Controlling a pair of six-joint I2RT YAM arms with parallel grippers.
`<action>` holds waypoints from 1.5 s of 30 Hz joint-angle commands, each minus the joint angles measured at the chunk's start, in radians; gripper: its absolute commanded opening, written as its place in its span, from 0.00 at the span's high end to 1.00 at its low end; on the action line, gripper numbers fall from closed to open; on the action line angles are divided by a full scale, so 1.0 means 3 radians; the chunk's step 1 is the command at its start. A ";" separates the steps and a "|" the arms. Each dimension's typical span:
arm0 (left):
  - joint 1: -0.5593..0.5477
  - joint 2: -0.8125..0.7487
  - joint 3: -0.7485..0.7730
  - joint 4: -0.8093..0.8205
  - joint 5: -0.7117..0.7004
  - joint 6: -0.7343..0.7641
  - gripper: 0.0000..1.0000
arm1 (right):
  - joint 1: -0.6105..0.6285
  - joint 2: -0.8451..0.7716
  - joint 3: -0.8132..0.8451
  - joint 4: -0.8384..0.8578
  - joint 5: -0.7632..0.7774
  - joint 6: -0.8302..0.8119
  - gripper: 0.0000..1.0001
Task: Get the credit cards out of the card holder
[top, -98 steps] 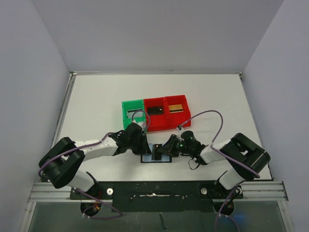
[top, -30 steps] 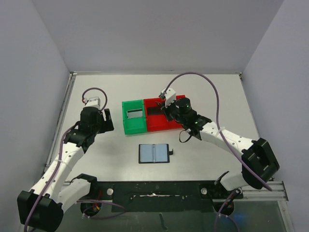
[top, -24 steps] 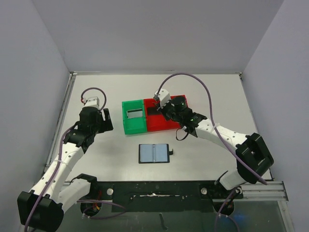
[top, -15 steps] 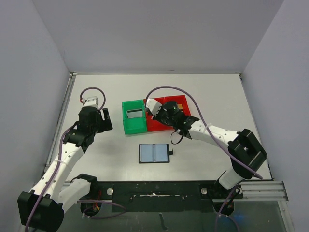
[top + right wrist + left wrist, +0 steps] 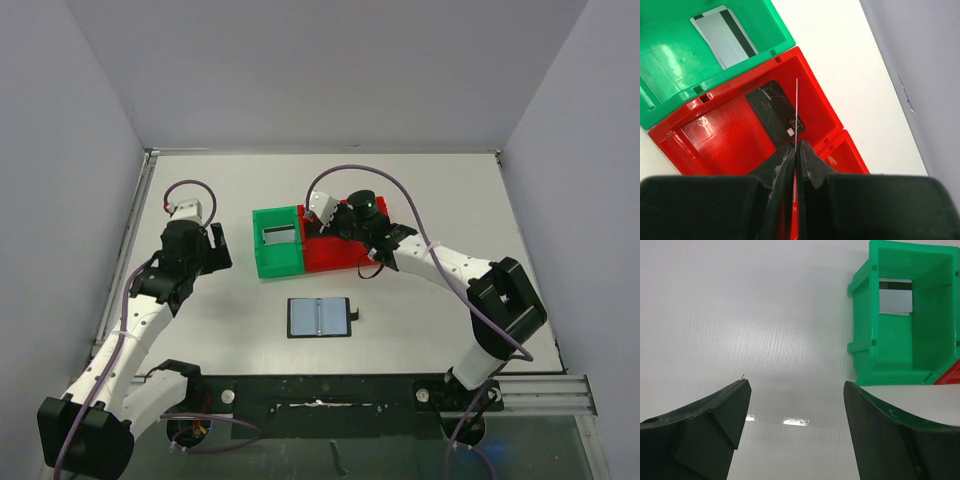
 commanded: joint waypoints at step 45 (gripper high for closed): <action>0.0081 -0.0028 0.0023 0.0192 0.0052 0.0066 0.24 | 0.0026 0.1339 0.1043 -0.0263 0.0249 -0.1181 0.79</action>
